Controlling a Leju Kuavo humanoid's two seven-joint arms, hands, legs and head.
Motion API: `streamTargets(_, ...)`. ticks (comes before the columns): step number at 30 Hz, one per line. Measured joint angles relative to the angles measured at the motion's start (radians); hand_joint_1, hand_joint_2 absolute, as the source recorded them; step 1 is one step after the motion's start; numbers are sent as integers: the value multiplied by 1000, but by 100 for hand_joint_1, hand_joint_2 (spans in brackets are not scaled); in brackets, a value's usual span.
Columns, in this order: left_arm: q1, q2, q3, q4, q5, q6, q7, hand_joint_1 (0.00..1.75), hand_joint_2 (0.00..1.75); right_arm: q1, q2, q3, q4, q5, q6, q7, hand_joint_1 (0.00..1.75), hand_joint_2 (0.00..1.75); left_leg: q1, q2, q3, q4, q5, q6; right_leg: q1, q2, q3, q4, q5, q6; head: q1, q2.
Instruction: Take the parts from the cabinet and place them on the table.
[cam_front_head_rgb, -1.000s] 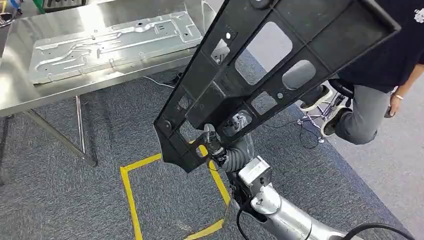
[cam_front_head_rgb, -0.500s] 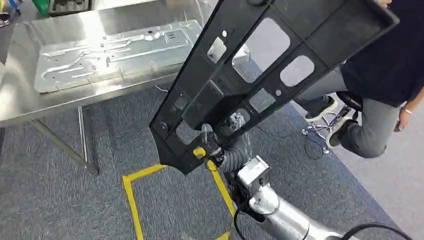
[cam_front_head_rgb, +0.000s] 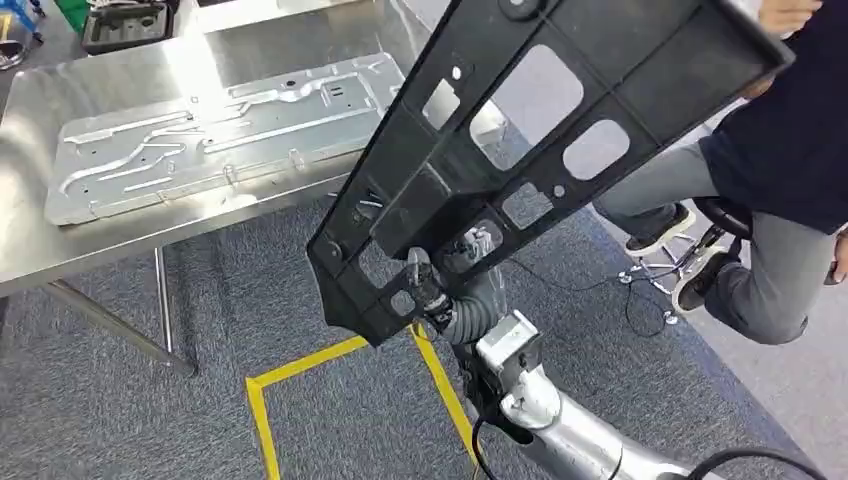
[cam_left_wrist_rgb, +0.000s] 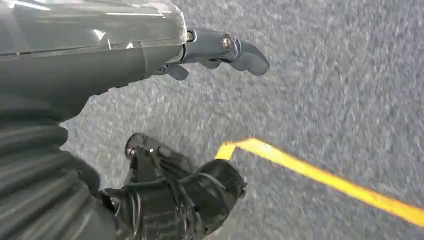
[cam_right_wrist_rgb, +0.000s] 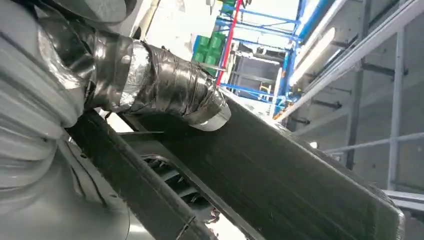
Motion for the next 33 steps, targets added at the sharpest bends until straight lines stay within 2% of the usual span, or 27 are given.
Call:
streamTargets(1,2,0,0,0,0,0,0,0,175,0,0,0,0,0,0,0,175,175,1,0,-34,21,-25,-1,2,1,12,0,-10,-1,0,0)
streamTargets(2,2,0,0,0,0,0,0,0,175,1,0,0,0,0,0,0,175,175,1,0,-50,8,-23,2,5,2,26,0,-21,-1,0,0)
streamTargets(3,5,0,0,0,0,0,1,0,175,1,0,0,0,0,0,0,175,175,1,0,-51,-33,2,9,8,4,43,0,-32,-1,0,0)
streamTargets(4,6,0,0,0,0,0,2,0,175,0,0,0,0,0,0,0,175,175,-5,0,-40,-101,59,21,12,4,62,-1,-44,-1,0,0)
streamTargets(5,6,0,0,0,0,0,2,0,175,0,0,0,0,0,0,0,175,175,-9,0,-26,-176,137,36,14,4,79,-2,-55,-1,0,0)
streamTargets(6,8,5,0,0,0,0,3,0,175,-1,0,0,1,0,0,0,175,175,-20,-3,-14,-217,227,55,10,5,83,-6,-65,0,3,0)
streamTargets(7,7,10,0,0,-1,0,5,0,175,-1,1,0,3,0,1,0,175,175,-34,-5,-28,-196,184,60,6,13,98,-13,-71,10,0,0)
streamTargets(8,6,10,0,0,0,0,6,0,175,-2,1,0,3,0,1,0,175,175,-44,-5,-16,-240,183,70,-1,9,102,-19,-76,17,0,0)
streamTargets(9,8,11,0,0,-1,0,8,0,175,0,2,0,4,0,1,2,175,175,-47,-10,0,-258,207,81,-1,10,116,-7,-62,21,-1,0)
streamTargets(10,7,11,0,0,-1,0,8,0,175,2,2,0,4,0,1,0,175,175,-48,-10,18,-272,208,84,-1,9,117,0,-49,31,1,0)
streamTargets(12,3,10,0,0,-2,-1,9,0,175,-3,2,0,4,0,1,0,175,175,-37,-6,64,-297,212,80,0,8,106,45,-65,34,2,0)
streamTargets(14,-2,11,0,0,-2,-1,10,0,175,-9,2,0,4,0,1,0,175,175,-31,-5,72,-297,203,87,0,7,28,161,-109,46,1,0)
streamTargets(15,-3,11,-1,0,-2,-1,10,0,175,-7,2,0,4,0,1,0,175,175,-30,-5,76,-297,197,84,-4,7,-20,217,-140,51,1,0)
streamTargets(16,-2,10,-1,0,-2,-2,10,0,175,-5,2,0,5,0,1,0,175,175,-28,-5,81,-296,188,83,-7,7,-61,255,-169,52,1,0)
streamTargets(17,0,10,-1,0,-2,-2,10,0,175,-5,2,0,5,0,1,0,175,175,-25,-7,91,-296,179,79,-10,6,-82,254,-174,58,2,0)
streamTargets(18,5,9,-1,0,-2,-3,11,0,175,-5,2,0,6,0,1,1,175,175,-21,-9,104,-294,168,74,-13,5,-89,226,-157,60,1,0)
streamTargets(20,9,7,-1,0,-2,-5,11,0,175,-5,2,0,8,-1,1,1,175,175,-11,-11,126,-287,145,64,-20,4,-71,124,-76,79,2,0)
streamTargets(21,8,6,-1,0,-2,-6,11,0,175,-5,2,0,9,-2,1,1,175,175,-5,-12,135,-275,123,51,-26,3,-55,32,24,93,2,0)
streamTargets(22,8,8,-1,0,-2,-6,11,0,175,-6,2,0,14,-3,1,1,175,175,-7,-12,140,-262,106,40,-22,-3,-68,18,59,89,2,0)
streamTargets(23,3,8,-1,0,-1,-6,11,0,175,-8,2,0,16,-4,1,3,175,175,-7,-11,131,-259,98,35,-20,-3,-61,17,24,61,1,0)
streamTargets(24,0,8,-1,0,0,-6,11,0,175,-3,2,0,13,-3,2,3,175,175,-9,-9,127,-259,93,28,-19,-1,-64,18,47,51,0,0)
streamTargets(26,-1,8,-1,0,0,-6,11,0,175,-4,2,0,13,-4,1,3,175,175,-7,-10,121,-225,108,22,-18,0,-55,17,28,37,0,0)
streamTargets(28,-1,8,-1,0,0,-6,10,0,175,-6,1,0,12,-8,1,3,175,175,-1,-3,59,-113,129,13,-20,1,-32,9,19,25,0,0)
streamTargets(29,-1,7,-1,0,0,-6,11,0,175,-6,2,0,12,-8,1,2,175,175,-1,-2,13,-43,113,10,-19,0,-19,3,13,23,1,0)
streamTargets(31,-1,5,-1,0,0,-6,11,0,175,-6,2,0,12,-10,1,2,175,175,3,0,-71,54,41,5,-17,-1,8,-6,-3,22,1,0)
streamTargets(32,-1,5,-2,0,0,-6,11,0,175,-6,2,0,12,-11,1,2,175,175,3,0,-98,64,11,7,-16,0,24,-8,-14,22,1,0)
streamTargets(33,2,5,-2,0,0,-6,11,0,175,-6,2,0,12,-12,1,2,175,175,3,0,-110,40,-1,10,-14,2,43,-9,-27,22,1,0)
